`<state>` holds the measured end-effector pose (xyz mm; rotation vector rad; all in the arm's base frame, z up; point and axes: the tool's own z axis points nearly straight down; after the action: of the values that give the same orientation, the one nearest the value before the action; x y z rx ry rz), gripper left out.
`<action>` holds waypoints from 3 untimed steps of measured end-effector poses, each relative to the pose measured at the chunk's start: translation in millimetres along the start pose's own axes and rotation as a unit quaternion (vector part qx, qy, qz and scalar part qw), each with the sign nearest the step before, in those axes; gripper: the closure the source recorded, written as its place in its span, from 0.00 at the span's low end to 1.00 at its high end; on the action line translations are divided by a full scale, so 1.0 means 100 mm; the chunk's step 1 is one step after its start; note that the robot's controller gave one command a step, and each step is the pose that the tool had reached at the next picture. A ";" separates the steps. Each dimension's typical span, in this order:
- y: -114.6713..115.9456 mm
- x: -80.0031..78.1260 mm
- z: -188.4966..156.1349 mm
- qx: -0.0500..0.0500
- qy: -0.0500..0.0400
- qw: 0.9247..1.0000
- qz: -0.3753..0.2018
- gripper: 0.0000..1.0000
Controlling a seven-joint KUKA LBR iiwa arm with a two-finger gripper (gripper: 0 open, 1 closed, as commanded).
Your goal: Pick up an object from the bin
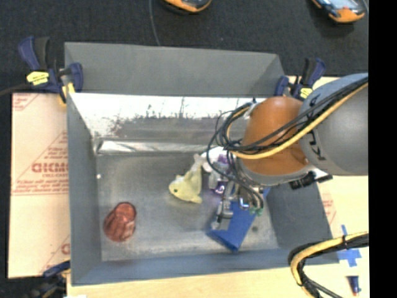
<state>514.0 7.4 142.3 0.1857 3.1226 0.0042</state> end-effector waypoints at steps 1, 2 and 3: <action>0.03 -0.06 -0.51 0.000 0.000 1.000 0.002 0.00; 0.20 -0.34 -0.83 -0.002 -0.008 1.000 0.002 0.00; 0.45 -0.66 -0.11 -0.002 -0.007 1.000 0.015 0.00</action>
Offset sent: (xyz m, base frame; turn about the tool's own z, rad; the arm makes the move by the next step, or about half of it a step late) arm 0.0319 0.0156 0.0801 0.0078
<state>584.3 44.0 154.3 0.2328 3.1042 0.0100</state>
